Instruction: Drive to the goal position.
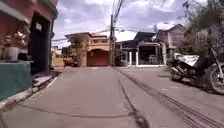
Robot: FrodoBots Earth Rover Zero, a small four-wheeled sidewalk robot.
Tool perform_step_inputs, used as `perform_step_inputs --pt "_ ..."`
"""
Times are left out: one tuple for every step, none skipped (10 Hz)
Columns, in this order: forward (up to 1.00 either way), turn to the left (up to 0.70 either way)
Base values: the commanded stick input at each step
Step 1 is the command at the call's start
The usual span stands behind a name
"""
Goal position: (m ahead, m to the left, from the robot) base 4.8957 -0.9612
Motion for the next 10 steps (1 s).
perform_step_inputs --pt "0.7 0.0" --pt "0.7 0.0" --pt "0.7 0.0" --pt "0.7 0.0" --pt "0.7 0.0" --pt "0.7 -0.03" --pt "0.7 -0.22" --pt "0.7 -0.28" --pt "0.7 -0.35" --pt "0.7 -0.35"
